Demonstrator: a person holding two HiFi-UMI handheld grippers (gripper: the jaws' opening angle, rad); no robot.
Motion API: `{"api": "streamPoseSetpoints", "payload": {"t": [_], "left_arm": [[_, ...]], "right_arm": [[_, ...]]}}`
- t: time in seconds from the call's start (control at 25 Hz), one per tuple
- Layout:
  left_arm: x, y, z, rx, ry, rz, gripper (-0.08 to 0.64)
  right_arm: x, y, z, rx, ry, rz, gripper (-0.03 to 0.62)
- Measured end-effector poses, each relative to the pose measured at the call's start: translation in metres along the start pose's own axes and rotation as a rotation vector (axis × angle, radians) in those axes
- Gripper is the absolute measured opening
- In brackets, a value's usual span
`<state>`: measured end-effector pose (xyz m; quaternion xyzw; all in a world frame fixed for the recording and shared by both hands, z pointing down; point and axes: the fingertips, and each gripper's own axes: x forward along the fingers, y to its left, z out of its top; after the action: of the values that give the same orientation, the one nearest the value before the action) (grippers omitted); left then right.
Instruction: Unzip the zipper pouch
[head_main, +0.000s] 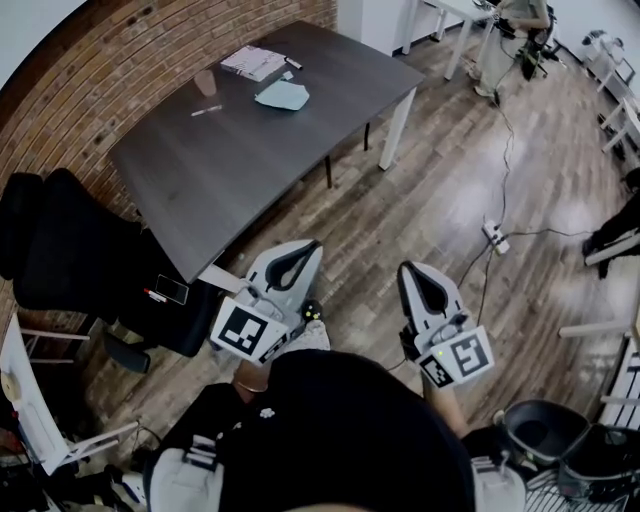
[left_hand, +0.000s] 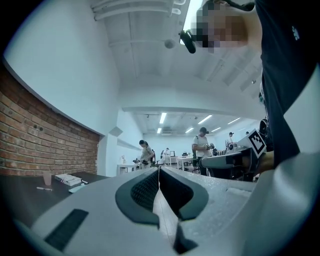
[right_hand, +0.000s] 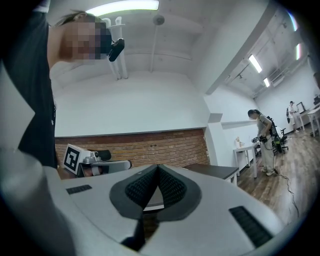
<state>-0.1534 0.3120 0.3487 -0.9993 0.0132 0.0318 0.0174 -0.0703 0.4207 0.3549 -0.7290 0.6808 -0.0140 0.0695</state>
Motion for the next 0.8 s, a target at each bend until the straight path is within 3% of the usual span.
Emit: {"api": "streamPoseSetpoints", "payload": {"t": [0.32, 0.8], "left_arm": [[0.034, 0.068, -0.012, -0.017, 0.049, 0.009, 0.006], [0.063, 0.166, -0.024, -0.039, 0.031, 0.019, 0.006]], "right_arm": [[0.07, -0.032, 0.0, -0.009, 0.01, -0.012, 0.0], [0.164, -0.055, -0.006, -0.024, 0.031, -0.022, 0.0]]}}
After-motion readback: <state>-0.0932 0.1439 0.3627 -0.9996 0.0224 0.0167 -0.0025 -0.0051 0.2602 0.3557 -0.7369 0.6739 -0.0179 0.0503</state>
